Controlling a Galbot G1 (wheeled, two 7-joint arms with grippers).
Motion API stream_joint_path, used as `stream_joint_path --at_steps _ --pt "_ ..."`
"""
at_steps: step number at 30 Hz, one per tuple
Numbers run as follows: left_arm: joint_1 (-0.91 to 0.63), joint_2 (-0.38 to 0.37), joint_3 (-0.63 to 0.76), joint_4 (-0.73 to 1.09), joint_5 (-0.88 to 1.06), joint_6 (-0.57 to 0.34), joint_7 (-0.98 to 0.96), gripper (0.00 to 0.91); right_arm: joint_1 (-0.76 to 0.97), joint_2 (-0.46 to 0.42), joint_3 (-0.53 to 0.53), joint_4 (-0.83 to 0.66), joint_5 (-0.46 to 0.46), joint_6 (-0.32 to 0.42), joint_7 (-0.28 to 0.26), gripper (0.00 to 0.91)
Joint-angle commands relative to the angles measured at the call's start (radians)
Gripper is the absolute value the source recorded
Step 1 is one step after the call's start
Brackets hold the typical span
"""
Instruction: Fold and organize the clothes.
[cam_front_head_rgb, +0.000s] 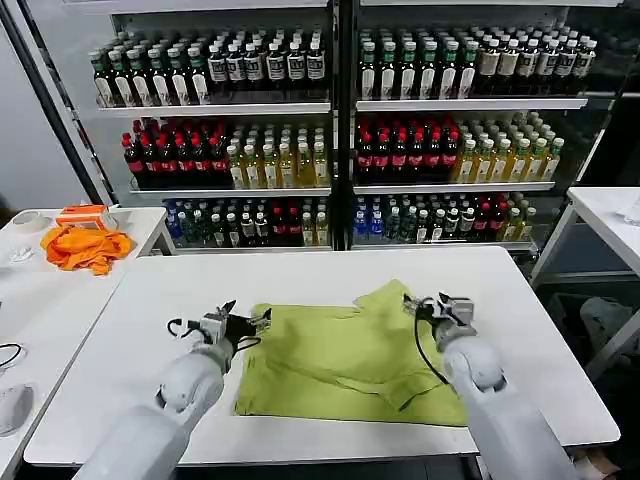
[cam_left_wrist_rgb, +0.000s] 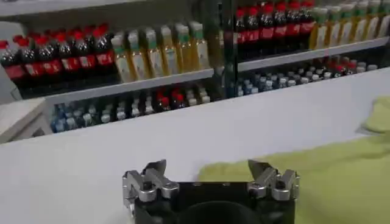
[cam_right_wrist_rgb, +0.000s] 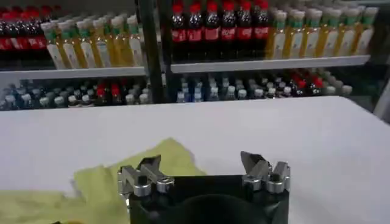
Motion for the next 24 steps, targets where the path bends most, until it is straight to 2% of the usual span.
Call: stream_joint_path --at_steps 1,5,6,7,8,9,10,12,20,24 --pt "-0.151 -0.022 0.081 0.182 -0.084 0.029 0.005 0.907 0.181 0.057 -0.080 -0.254 0.027 -0.010 -0.006 0.907" --pt "-0.146 -0.023 0.093 0.187 -0.089 0.031 0.009 0.907 0.187 0.077 -0.083 -0.285 0.027 -0.010 -0.010 0.907" --pt "-0.144 -0.024 0.094 0.186 -0.089 0.030 0.009 0.615 0.186 0.080 -0.083 -0.286 0.028 -0.010 -0.011 0.605" --pt "-0.142 -0.025 0.094 0.185 -0.089 0.029 0.010 0.443 0.185 0.081 -0.083 -0.285 0.030 -0.010 -0.012 0.393" --pt "-0.138 -0.024 0.094 0.179 -0.090 0.029 0.012 0.212 0.180 0.081 -0.086 -0.278 0.034 -0.010 -0.015 0.040" --pt "-0.135 -0.023 0.094 0.175 -0.093 0.028 0.013 0.131 0.176 0.081 -0.089 -0.274 0.035 -0.010 -0.016 0.000" --pt "-0.132 -0.022 0.094 0.171 -0.095 0.028 0.013 0.060 0.172 0.079 -0.092 -0.265 0.037 -0.010 -0.016 0.000" --pt "-0.121 -0.017 0.098 0.159 -0.100 0.029 0.015 0.040 0.160 0.076 -0.096 -0.248 0.039 -0.010 -0.015 0.000" --pt "-0.089 -0.009 0.093 0.129 -0.108 0.025 0.023 0.040 0.129 0.065 -0.098 -0.205 0.043 -0.009 -0.017 0.000" --pt "-0.085 -0.007 0.080 0.117 -0.118 -0.012 0.033 0.040 0.124 0.061 -0.094 -0.182 0.044 -0.006 -0.018 0.000"
